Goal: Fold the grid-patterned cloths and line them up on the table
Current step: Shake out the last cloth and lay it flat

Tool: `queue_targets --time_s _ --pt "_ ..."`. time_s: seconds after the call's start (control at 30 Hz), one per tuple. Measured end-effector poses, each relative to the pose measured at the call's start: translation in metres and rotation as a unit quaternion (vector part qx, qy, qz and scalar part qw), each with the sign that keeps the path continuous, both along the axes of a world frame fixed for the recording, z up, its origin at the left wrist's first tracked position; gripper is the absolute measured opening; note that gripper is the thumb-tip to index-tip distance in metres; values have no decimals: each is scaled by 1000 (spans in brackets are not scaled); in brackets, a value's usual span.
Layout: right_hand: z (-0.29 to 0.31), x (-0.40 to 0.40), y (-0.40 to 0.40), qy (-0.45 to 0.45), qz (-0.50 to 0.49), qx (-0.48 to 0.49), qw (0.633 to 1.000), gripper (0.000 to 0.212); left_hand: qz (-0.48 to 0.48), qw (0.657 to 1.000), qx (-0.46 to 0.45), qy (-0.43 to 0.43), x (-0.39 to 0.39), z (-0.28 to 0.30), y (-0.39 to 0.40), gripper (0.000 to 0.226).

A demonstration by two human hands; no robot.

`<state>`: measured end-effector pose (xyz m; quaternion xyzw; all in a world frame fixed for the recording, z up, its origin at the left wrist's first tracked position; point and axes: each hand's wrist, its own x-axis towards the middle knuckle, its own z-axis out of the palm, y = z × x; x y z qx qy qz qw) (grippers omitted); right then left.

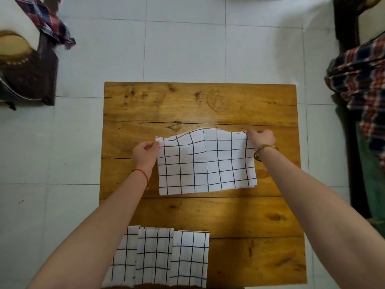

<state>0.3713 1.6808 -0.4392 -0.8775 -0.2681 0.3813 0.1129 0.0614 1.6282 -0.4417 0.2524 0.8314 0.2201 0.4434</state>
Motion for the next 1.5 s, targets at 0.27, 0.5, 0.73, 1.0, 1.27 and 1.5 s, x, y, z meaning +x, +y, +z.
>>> queue_targets --time_s 0.27,0.5,0.73,1.0,1.27,1.5 --pt "-7 7 -4 22 -82 121 989 10 -59 996 41 46 -13 -15 11 25" --pt "-22 -2 -7 -149 36 161 975 32 -160 966 112 168 -11 -23 7 34" --pt "-37 -70 -25 -149 443 241 851 47 -449 848 97 262 3 -39 -7 69" --pt "-56 -150 -23 -158 652 154 726 56 -503 803 41 318 11 -64 -13 75" --pt "-74 -157 -32 -195 659 141 713 56 -492 809 55 316 9 -75 -13 80" --pt "-75 -72 -33 -234 575 96 778 57 -482 817 67 308 9 -76 -14 75"
